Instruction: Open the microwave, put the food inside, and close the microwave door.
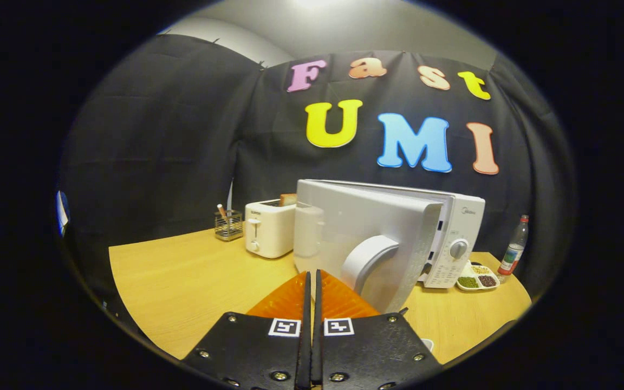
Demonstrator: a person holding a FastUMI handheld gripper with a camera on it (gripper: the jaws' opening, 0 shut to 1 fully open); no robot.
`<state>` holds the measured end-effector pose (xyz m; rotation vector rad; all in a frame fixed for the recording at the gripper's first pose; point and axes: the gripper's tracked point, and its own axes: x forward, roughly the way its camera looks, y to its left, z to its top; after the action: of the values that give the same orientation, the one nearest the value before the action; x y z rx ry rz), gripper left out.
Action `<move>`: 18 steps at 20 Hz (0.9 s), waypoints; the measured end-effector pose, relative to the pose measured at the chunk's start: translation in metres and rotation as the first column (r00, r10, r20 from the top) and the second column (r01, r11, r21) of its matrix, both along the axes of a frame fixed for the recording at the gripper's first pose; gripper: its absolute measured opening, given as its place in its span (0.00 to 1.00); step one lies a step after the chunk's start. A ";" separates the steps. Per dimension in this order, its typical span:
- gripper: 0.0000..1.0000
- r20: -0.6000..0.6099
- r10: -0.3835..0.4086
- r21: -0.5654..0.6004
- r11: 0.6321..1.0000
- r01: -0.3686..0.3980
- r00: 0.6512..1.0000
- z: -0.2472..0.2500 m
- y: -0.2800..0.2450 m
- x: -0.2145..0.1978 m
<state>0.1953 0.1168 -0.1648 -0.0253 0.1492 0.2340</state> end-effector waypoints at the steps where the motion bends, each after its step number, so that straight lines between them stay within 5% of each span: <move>1: 0.02 -0.009 -0.029 0.012 1.000 0.029 1.000 -0.001 -0.013 0.007; 12: 0.02 0.039 -0.325 -0.093 0.940 0.327 0.945 0.004 -0.114 0.121; 18: 0.02 0.064 -0.396 -0.130 0.907 0.401 0.916 0.000 -0.135 0.185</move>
<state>0.3801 -0.0177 -0.1647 -0.1378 0.1316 -0.1879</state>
